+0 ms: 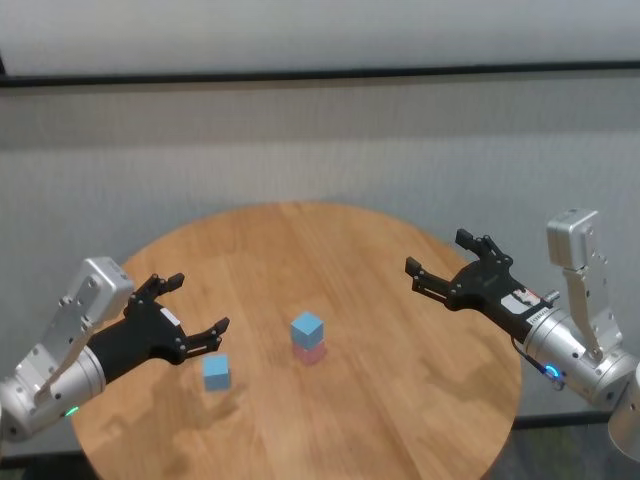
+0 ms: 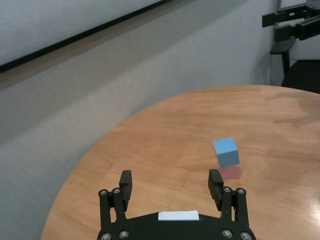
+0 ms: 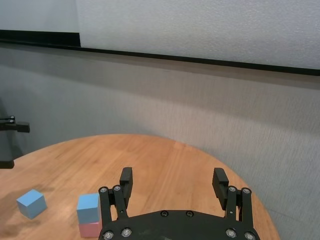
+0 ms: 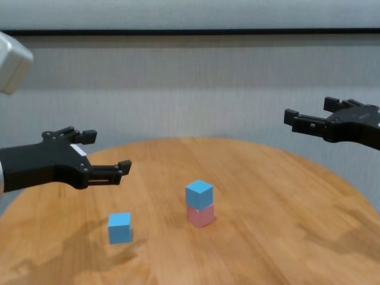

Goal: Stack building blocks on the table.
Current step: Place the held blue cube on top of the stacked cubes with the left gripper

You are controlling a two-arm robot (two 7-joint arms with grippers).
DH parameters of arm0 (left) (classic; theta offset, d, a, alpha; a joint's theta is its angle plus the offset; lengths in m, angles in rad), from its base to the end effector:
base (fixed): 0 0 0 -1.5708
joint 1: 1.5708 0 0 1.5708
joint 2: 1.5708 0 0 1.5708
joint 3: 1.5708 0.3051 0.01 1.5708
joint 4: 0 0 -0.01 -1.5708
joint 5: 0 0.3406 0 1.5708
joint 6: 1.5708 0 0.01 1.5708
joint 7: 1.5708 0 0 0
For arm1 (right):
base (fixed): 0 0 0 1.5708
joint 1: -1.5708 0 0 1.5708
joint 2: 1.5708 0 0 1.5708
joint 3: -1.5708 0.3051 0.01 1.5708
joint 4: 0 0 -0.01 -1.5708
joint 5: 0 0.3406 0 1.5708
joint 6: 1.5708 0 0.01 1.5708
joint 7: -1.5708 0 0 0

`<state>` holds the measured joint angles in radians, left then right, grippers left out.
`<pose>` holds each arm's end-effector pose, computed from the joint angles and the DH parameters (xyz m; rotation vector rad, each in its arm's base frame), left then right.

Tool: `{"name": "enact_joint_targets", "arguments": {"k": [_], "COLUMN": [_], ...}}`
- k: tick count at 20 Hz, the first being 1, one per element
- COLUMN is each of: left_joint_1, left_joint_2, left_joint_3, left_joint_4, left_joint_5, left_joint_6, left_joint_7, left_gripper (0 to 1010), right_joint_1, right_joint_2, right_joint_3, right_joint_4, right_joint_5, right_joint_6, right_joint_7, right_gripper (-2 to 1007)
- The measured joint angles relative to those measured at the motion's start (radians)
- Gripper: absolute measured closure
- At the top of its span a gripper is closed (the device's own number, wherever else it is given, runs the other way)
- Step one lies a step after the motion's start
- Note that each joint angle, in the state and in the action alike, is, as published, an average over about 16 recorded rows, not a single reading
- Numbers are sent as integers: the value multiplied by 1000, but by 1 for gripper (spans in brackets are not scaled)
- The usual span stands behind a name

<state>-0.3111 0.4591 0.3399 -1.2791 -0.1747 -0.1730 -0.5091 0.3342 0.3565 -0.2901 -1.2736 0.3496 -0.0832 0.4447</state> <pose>0.4372 0.0810 -0.3022 0.2537 -0.2637 0.8431 0.4493 -0.0538 -0.2933 -0.0395 -0.0739 -0.9658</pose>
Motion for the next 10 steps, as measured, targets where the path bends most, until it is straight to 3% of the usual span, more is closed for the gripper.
{"name": "enact_joint_targets", "arguments": {"k": [10], "left_joint_1": [-37], "left_joint_2": [1], "left_joint_3": [19], "left_joint_4": [81], "left_joint_5": [-29], "left_joint_6": [-32], "left_joint_7": [-70], "left_gripper": [11], "right_joint_1": [5], "right_joint_2": [-4], "right_joint_3": [-2], "right_joint_4": [6], "right_joint_5": [0], "right_joint_6": [-2], "right_joint_7": [3], "right_gripper": [0]}}
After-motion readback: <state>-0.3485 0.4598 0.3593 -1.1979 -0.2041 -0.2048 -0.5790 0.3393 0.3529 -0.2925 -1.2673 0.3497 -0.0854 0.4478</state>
